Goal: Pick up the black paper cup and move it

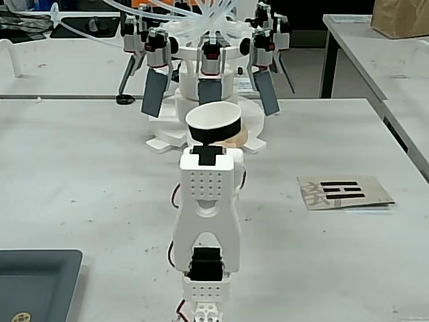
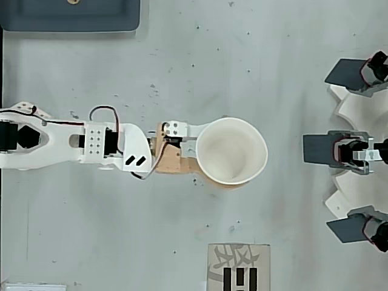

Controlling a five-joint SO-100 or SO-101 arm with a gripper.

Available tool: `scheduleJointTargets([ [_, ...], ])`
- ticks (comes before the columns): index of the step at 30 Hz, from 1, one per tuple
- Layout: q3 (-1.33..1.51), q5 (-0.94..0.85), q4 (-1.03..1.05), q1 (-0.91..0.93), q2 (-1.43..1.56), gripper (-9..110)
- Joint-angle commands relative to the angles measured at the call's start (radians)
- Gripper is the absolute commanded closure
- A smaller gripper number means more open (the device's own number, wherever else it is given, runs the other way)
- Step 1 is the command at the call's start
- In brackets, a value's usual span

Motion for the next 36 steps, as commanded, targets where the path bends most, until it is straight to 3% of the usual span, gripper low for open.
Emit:
scheduleJointTargets([
  [1,-0.118,-0.006,0.012,0.011,-0.017,91],
  [23,-0.6,0.005,0.183,0.012,-0.298,91],
  [36,-0.641,0.026,0.218,0.0,-0.324,92],
])
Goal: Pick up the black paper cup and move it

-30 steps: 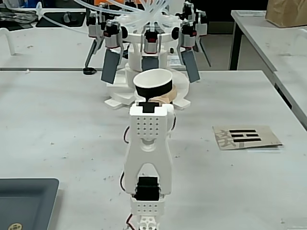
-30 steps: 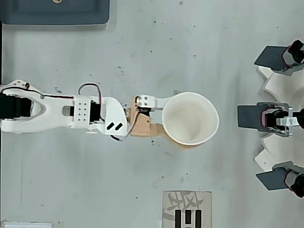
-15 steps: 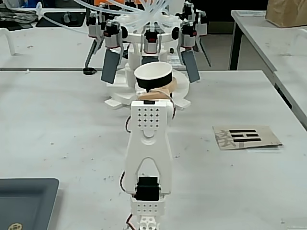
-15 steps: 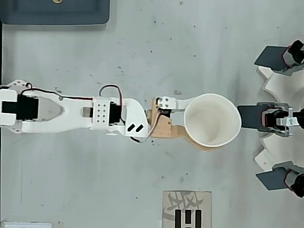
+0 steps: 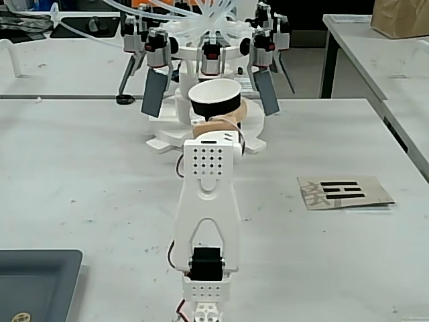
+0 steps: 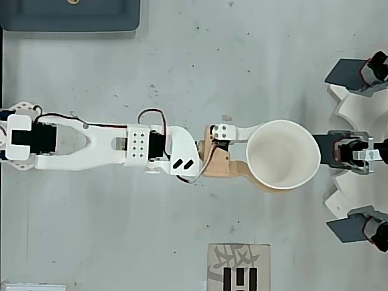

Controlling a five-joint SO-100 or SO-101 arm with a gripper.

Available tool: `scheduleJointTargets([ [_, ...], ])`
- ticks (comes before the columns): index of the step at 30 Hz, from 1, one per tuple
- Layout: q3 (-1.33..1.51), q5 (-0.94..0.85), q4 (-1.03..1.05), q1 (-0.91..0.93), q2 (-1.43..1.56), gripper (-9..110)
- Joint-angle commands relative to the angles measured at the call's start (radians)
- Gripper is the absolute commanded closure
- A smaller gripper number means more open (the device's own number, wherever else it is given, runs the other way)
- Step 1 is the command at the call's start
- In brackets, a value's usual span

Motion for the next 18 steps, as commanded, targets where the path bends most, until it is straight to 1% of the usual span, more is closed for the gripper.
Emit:
scheduleJointTargets([
  [1,-0.049,0.012,0.006,-0.003,0.023,92],
  [10,0.032,0.017,0.0,-0.009,0.072,92],
  [18,0.038,0.017,-0.005,-0.009,0.086,92],
])
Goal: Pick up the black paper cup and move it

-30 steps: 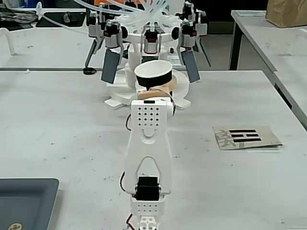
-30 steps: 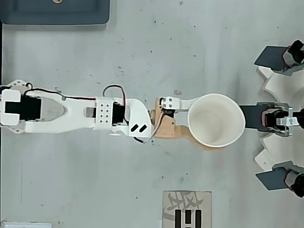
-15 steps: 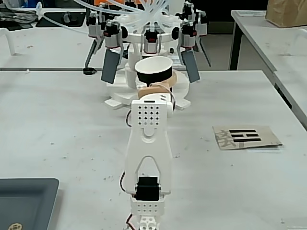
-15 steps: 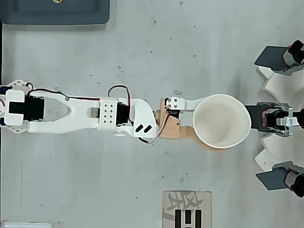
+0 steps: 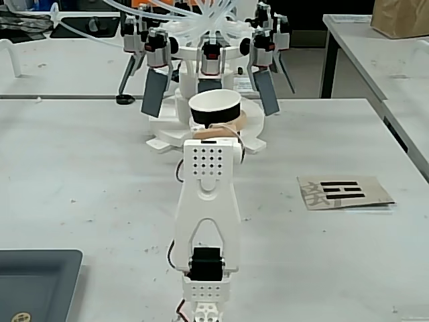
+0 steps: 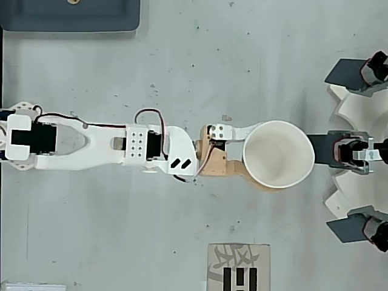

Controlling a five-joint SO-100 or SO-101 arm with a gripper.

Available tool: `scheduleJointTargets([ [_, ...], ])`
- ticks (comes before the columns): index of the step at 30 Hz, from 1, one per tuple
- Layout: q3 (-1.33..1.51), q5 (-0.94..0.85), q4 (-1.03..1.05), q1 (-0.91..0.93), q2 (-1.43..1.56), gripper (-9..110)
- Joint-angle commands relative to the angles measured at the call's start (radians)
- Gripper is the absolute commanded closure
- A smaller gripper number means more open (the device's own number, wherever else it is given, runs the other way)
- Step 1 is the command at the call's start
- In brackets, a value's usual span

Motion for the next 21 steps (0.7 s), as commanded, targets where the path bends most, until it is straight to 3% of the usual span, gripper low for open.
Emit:
scheduleJointTargets([
  [1,-0.014,0.005,-0.012,-0.008,0.084,92],
  [21,-0.014,-0.005,-0.012,-0.008,0.086,92],
])
